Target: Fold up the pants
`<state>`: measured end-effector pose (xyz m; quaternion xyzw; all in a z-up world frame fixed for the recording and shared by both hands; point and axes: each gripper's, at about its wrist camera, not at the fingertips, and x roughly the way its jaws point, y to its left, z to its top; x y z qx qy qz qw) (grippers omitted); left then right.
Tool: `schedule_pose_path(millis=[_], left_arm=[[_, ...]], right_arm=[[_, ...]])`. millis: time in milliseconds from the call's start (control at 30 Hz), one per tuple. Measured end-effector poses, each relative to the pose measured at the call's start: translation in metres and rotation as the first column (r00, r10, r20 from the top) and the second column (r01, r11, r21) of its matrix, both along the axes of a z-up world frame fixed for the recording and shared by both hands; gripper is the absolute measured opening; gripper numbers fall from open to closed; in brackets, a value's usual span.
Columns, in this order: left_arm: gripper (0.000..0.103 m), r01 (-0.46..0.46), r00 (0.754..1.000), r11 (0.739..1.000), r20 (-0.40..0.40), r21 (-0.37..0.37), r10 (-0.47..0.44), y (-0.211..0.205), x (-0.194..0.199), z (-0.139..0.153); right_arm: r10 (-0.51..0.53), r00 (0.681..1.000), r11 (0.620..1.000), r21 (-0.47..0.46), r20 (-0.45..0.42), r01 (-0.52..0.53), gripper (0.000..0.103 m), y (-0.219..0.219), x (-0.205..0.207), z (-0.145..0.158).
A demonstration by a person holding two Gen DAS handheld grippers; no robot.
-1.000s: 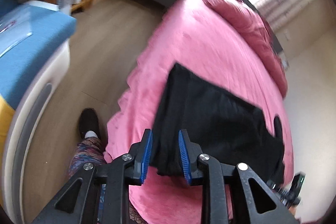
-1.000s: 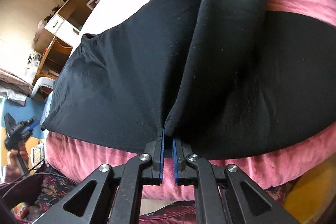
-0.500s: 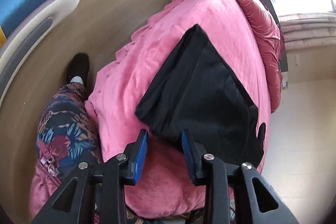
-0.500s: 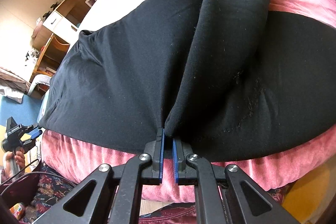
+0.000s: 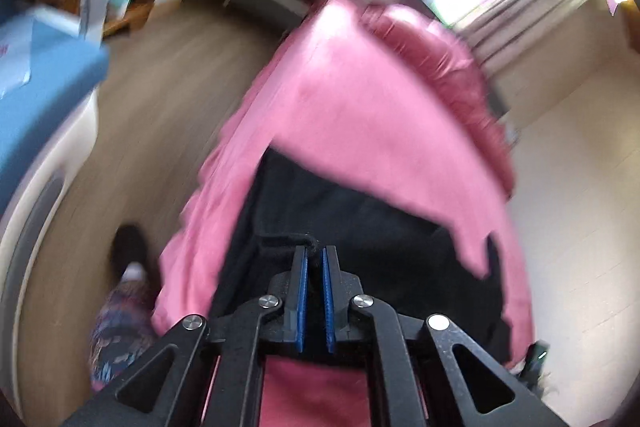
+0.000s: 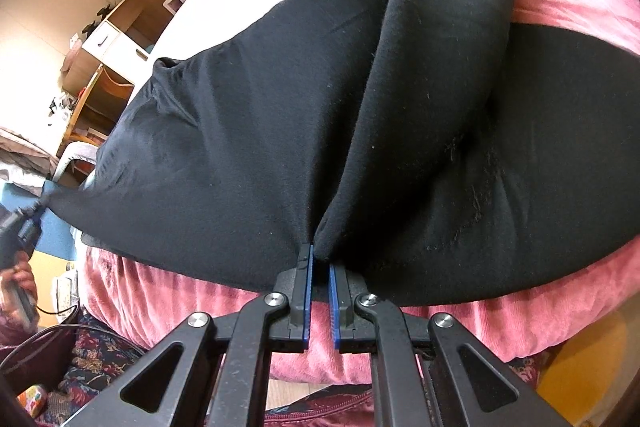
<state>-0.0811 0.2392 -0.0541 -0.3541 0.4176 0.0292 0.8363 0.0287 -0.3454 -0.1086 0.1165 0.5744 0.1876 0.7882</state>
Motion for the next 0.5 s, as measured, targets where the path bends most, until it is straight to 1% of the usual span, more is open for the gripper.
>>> schedule_pose_path(millis=[67, 100, 133, 167, 267, 300, 333, 367, 400, 433, 467, 500], left_arm=[[0.006, 0.008, 0.99, 0.999, -0.141, 0.036, -0.003, 0.0, 0.0, -0.031], [0.006, 0.0, 0.986, 0.999, -0.167, 0.033, 0.005, 0.001, -0.002, -0.041], [0.007, -0.01, 0.978, 1.0, -0.208, 0.011, 0.012, 0.003, -0.004, -0.054], [0.007, -0.016, 0.975, 1.0, -0.223, 0.007, 0.017, 0.004, -0.005, -0.058], [0.012, -0.016, 0.971, 0.999, -0.24, 0.032, 0.023, 0.005, -0.004, -0.052], [0.016, -0.018, 0.969, 0.999, -0.245, 0.045, 0.029, 0.006, -0.003, -0.048], [0.021, -0.033, 0.966, 0.996, -0.253, 0.08, 0.053, 0.008, -0.004, -0.04], [0.021, -0.039, 0.966, 0.995, -0.249, 0.095, 0.062, 0.008, -0.002, -0.034], [0.022, -0.047, 0.969, 0.993, -0.238, 0.111, 0.073, 0.008, -0.003, -0.028], [0.023, -0.065, 0.971, 0.988, -0.221, 0.139, 0.095, 0.008, -0.004, -0.018], [0.023, -0.078, 0.973, 0.984, -0.202, 0.162, 0.111, 0.008, -0.005, -0.01], [0.024, -0.083, 0.978, 0.981, -0.176, 0.177, 0.114, 0.008, -0.003, -0.002]], right_arm=[[0.004, 1.0, 1.0, -0.003, -0.004, -0.004, 0.007, 0.0, 0.002, -0.002], [0.007, 1.0, 1.0, -0.006, -0.003, -0.007, 0.007, 0.001, 0.002, -0.002], [0.008, 1.0, 1.0, -0.008, -0.003, -0.008, 0.007, 0.001, 0.002, -0.002], [0.008, 1.0, 1.0, -0.009, -0.003, -0.008, 0.007, 0.001, 0.002, -0.002], [0.006, 1.0, 1.0, -0.005, -0.005, -0.006, 0.008, 0.001, 0.002, -0.002], [0.004, 1.0, 1.0, 0.002, -0.009, -0.004, 0.008, 0.0, 0.002, -0.003], [-0.002, 1.0, 1.0, 0.02, -0.015, 0.002, 0.009, -0.003, 0.003, -0.003], [-0.005, 1.0, 0.999, 0.035, -0.021, 0.006, 0.012, -0.005, 0.004, -0.003], [-0.006, 1.0, 0.999, 0.043, -0.021, 0.007, 0.02, -0.008, 0.004, -0.001], [-0.004, 1.0, 0.999, 0.04, -0.01, 0.004, 0.025, -0.012, 0.002, 0.003], [0.003, 1.0, 0.999, 0.037, -0.005, -0.003, 0.034, -0.014, 0.001, 0.007], [0.011, 1.0, 0.999, 0.035, -0.002, -0.01, 0.04, -0.018, 0.0, 0.013]])
